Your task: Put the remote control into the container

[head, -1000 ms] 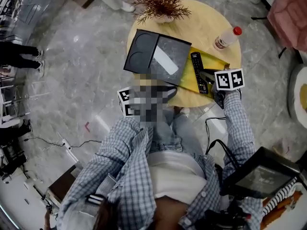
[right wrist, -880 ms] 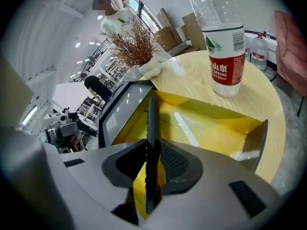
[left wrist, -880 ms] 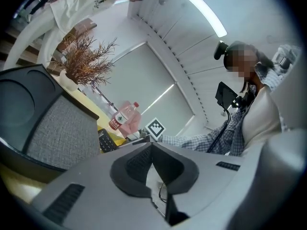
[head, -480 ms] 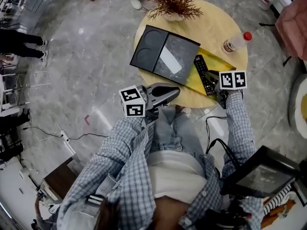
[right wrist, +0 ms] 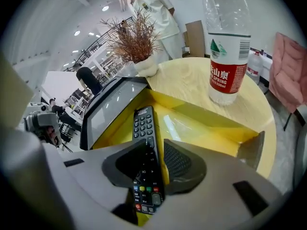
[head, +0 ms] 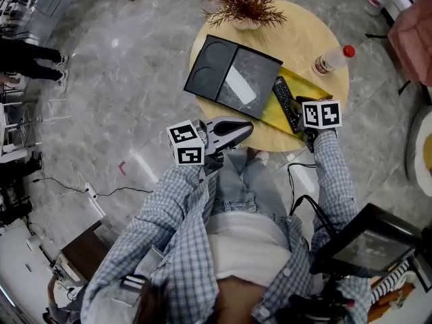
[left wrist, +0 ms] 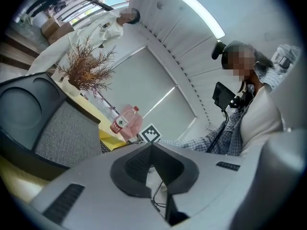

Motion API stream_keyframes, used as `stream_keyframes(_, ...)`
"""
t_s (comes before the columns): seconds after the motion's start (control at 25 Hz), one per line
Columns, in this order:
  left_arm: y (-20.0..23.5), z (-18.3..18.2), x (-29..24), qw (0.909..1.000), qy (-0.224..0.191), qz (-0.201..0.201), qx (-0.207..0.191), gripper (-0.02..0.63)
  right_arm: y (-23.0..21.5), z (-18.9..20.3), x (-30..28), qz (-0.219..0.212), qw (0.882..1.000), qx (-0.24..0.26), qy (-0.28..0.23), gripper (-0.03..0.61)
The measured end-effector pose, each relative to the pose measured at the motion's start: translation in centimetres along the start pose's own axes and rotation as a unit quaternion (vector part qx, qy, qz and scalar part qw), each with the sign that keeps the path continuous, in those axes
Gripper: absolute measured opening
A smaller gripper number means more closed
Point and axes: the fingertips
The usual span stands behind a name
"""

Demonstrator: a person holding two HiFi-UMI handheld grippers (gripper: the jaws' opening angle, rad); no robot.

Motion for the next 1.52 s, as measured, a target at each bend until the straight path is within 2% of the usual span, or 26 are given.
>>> stream_keyframes(0.2,0.1,-0.2,0.1,0.9998,-0.001,-0.01,-0.016,0.009,-0.2,-0.5,1.0,0.021,0.999,0.003,-0.037,0.098)
stream_keyframes(0.36,-0.5,-0.4,-0.5,0.999,0.008,-0.013,-0.042,0.008,1.0,-1.5,3.0,0.012,0.995,0.019,-0.093,0.09)
stream_keyframes(0.44,-1.1,-0.5,-0.9,0.9981,0.012,-0.01,-0.059,0.009,1.7,-2.2,4.3,0.008,0.99,0.019,-0.137,0.009)
stream_keyframes(0.68,-2.4,-1.6,-2.4,0.9941,0.009,-0.008,-0.107,0.008,3.9,-3.9,8.8,0.03,0.968,0.042,-0.245,0.006)
stream_keyframes(0.96,-5.6,-3.8,-4.2,0.9875,-0.012,-0.001,-0.157,0.008,6.9,-3.5,16.2,0.074,0.936,0.065,-0.339,0.006)
stream_keyframes(1.24,-9.1,-4.1,-5.7,0.9706,0.0,0.018,-0.24,0.009,9.3,-1.7,21.8,0.111,0.907,0.067,-0.401,0.006)
stream_keyframes(1.52,-10.5,-4.8,-7.0,0.965,-0.024,0.013,-0.261,0.008,11.0,-1.5,24.7,0.135,0.885,0.107,-0.432,0.006)
Point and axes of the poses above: the fingertips, and each gripper's own axes: x backward along the fingers, y to its left, z out of its underside, and after that the axes turned 7 degrees about -z, right-handed
